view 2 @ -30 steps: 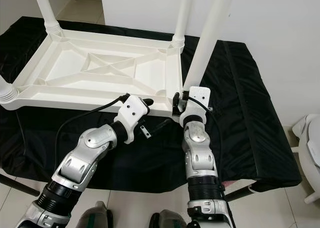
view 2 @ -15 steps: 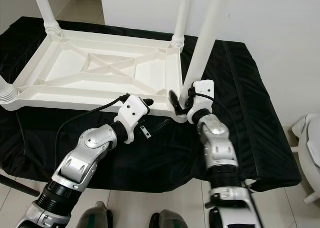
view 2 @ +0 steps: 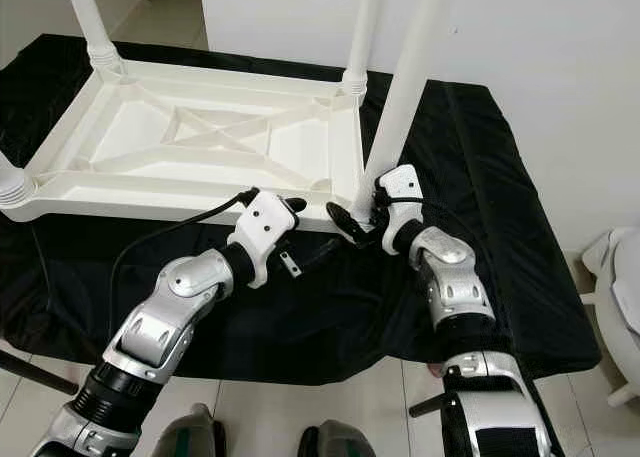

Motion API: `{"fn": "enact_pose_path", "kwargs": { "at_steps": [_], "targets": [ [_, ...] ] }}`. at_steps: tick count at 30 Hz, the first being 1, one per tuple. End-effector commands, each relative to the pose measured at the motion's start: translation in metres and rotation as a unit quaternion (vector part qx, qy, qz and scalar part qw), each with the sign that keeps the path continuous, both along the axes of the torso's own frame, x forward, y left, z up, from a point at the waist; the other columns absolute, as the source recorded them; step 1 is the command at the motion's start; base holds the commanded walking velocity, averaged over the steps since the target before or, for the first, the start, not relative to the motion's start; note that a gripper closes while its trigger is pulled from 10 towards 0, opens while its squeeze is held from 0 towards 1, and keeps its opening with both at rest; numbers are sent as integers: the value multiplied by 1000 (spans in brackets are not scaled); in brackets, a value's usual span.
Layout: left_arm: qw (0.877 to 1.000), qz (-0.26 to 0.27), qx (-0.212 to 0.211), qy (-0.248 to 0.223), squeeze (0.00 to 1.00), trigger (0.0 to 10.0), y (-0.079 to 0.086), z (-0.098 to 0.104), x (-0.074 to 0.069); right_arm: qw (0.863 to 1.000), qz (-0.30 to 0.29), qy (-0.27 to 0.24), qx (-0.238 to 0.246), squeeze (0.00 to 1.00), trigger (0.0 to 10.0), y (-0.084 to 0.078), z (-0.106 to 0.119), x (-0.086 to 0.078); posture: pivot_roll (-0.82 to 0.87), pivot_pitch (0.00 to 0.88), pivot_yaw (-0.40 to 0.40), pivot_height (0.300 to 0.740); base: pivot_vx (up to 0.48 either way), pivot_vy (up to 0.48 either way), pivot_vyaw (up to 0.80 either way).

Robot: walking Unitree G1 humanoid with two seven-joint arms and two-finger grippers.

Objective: Building children table

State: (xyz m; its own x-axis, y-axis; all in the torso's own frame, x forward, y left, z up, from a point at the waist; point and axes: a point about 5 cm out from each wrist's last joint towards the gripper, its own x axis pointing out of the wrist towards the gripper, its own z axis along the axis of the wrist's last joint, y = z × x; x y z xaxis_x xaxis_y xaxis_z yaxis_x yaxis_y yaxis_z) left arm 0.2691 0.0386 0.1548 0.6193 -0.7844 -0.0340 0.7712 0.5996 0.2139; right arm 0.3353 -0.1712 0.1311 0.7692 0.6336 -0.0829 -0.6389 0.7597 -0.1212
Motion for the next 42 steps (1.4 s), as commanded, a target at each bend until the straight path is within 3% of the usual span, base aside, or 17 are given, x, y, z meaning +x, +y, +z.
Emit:
{"fn": "enact_pose_path", "kwargs": {
  "at_steps": [1,5,6,7,10,11,22,23,24,25,29,31,37,39,40,41,42],
  "targets": [
    [1000,4,1,-5,0,10000,0,2,0,1000,14,0,-3,0,10000,-1,0,1,19,0,-70,740,0,0,0],
    [1000,4,1,-5,0,10000,0,2,0,1000,20,0,-4,0,10000,-5,1,2,17,0,-68,740,0,0,0],
    [1000,5,0,-5,0,10000,0,2,0,1000,24,1,-3,0,7059,-7,0,2,13,0,-65,740,0,0,0],
    [1000,5,-1,-5,0,10000,0,3,0,1000,27,4,-4,0,1647,-9,-1,2,13,0,-65,740,0,0,0],
    [1000,5,-1,-5,0,10000,0,3,0,1000,30,6,-4,0,1647,-10,-2,2,13,0,-65,740,0,0,0],
    [1000,5,-1,-4,0,10000,0,3,1,999,37,13,-2,0,0,-11,-3,1,8,0,-60,740,0,0,0],
    [1000,5,-3,-1,0,10000,0,3,0,999,36,36,6,0,0,-19,-13,-3,3,0,-58,740,0,0,0],
    [1000,5,-3,-1,0,10000,0,3,0,999,24,37,5,0,2510,-20,-14,-3,2,3,-59,740,0,0,0],
    [1000,5,-3,-1,0,10000,0,3,0,999,24,37,5,0,2510,-20,-14,-3,2,3,-59,740,0,0,0],
    [1000,6,-4,0,0,10000,0,3,0,999,14,38,3,0,10000,-20,-15,-3,2,4,-60,740,0,0,0],
    [1000,6,-3,1,0,10000,0,2,0,998,-52,42,-23,0,10000,-20,-20,1,-3,6,-61,740,0,0,0],
    [1000,5,-3,2,0,10000,-1,1,-1,991,-125,44,-31,0,10000,-18,-24,4,-14,7,-58,740,0,0,0],
    [1000,3,-4,3,0,10000,-3,0,-2,985,-167,47,-16,0,10000,-15,-23,4,-19,11,-56,740,0,0,0],
    [1000,-2,-4,5,0,10000,-4,0,-2,966,-254,37,18,0,10000,-12,-15,4,-28,11,-51,740,0,0,0],
    [1000,-2,-4,5,0,10000,-4,0,-2,966,-254,37,18,0,10000,-12,-15,4,-28,11,-51,740,0,0,0],
    [1000,-3,-4,5,0,10000,-4,0,-2,947,-320,27,16,0,10000,-9,-14,-1,-30,12,-50,740,0,0,0],
    [1000,-3,-4,5,0,10000,-4,0,-2,947,-320,27,16,0,10000,-9,-14,-1,-30,12,-50,740,0,0,0]
  ]
}}
